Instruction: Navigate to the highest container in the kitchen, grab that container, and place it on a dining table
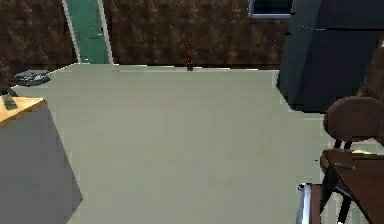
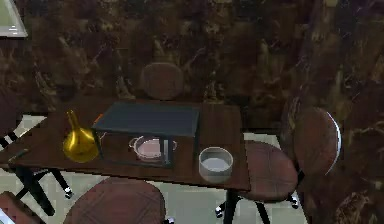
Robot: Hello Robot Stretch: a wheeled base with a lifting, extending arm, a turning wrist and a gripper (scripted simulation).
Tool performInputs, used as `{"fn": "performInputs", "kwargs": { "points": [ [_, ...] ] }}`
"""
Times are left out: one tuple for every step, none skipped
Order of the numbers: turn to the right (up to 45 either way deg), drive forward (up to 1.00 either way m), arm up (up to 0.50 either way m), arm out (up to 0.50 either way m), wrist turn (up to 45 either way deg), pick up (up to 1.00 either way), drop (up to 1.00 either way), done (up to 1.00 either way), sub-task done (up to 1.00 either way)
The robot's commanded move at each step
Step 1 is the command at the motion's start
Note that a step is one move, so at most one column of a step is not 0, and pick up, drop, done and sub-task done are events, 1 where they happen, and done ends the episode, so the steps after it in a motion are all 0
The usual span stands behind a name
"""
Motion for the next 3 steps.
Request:
{"fn": "performInputs", "kwargs": {
  "points": [
    [-45.0, 0.00, 0.00, 0.00, 0.0, 0.00, 0.00, 0.00, 0.00],
    [-18.0, 0.00, 0.00, 0.00, 0.0, 0.00, 0.00, 0.00, 0.00],
    [0.0, 0.45, 0.00, 0.00, 0.0, 0.00, 0.00, 0.00, 0.00]
  ]
}}
